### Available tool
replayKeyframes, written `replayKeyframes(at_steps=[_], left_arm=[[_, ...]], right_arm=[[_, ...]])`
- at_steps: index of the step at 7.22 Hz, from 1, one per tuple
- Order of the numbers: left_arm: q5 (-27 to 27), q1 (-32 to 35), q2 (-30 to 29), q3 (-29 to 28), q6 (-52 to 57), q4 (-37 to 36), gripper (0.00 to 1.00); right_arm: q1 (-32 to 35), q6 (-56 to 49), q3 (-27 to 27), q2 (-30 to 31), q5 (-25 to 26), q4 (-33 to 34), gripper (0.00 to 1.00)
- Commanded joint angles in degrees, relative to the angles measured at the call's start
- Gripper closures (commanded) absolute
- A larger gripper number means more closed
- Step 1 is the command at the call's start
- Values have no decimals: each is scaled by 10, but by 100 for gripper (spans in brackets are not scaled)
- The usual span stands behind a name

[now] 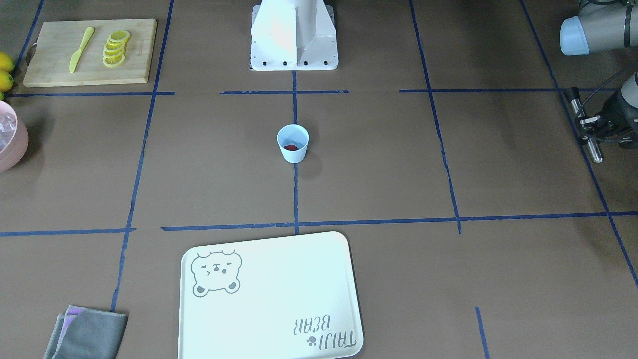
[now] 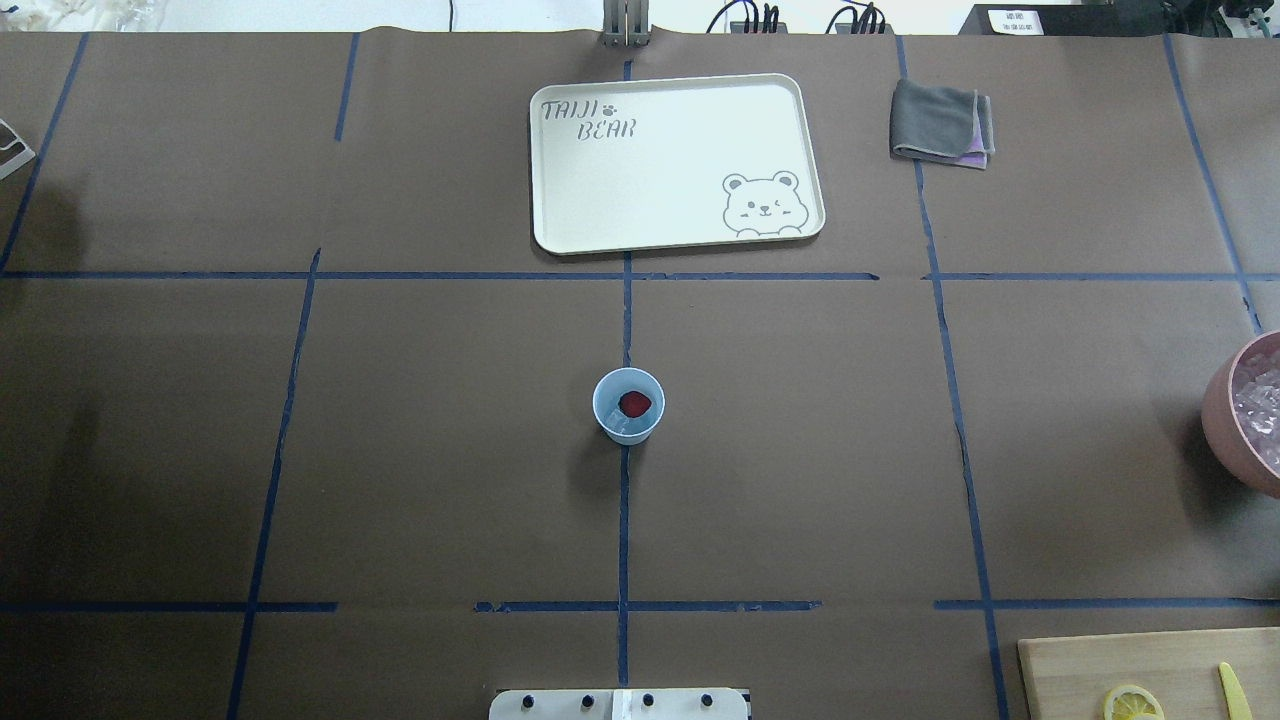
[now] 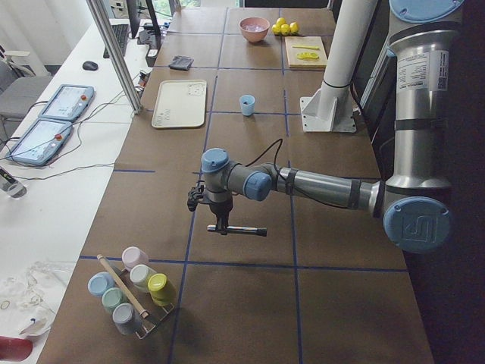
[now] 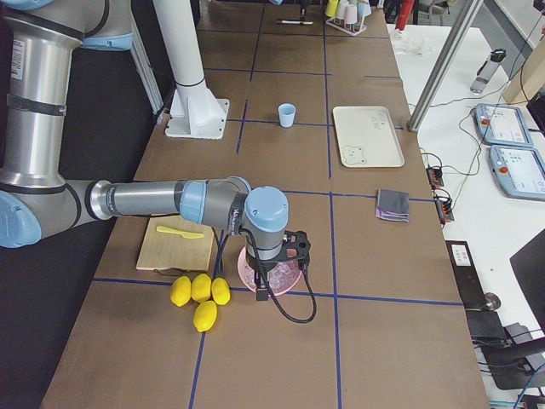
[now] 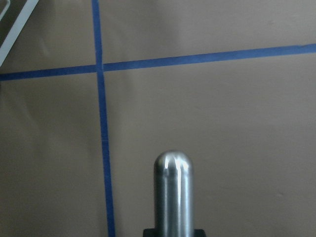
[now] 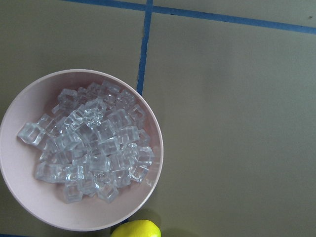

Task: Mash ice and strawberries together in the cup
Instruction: 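Lower the muddler and release it on the table with the left gripper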

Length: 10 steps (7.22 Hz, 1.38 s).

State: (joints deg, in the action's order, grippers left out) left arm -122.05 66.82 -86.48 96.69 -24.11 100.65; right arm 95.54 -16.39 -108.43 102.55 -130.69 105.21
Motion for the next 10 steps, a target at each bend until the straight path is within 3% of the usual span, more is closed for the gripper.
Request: replayKeyframes(at_steps=[1,4,9,10], left_arm=[[0,-3,-1,-74,-1,82,98],[-34,-33,-4,-86,-30,104,97],[-33,-43,-9,-136,-37,160,96],[-34,-42,-11,-135,-35,160,84]], right_arm=[[0,0,-1,0,0,0,1],[0,0,-1,0,0,0,1],[0,0,0,1,0,0,1],[0,0,0,2,1,-3,1]])
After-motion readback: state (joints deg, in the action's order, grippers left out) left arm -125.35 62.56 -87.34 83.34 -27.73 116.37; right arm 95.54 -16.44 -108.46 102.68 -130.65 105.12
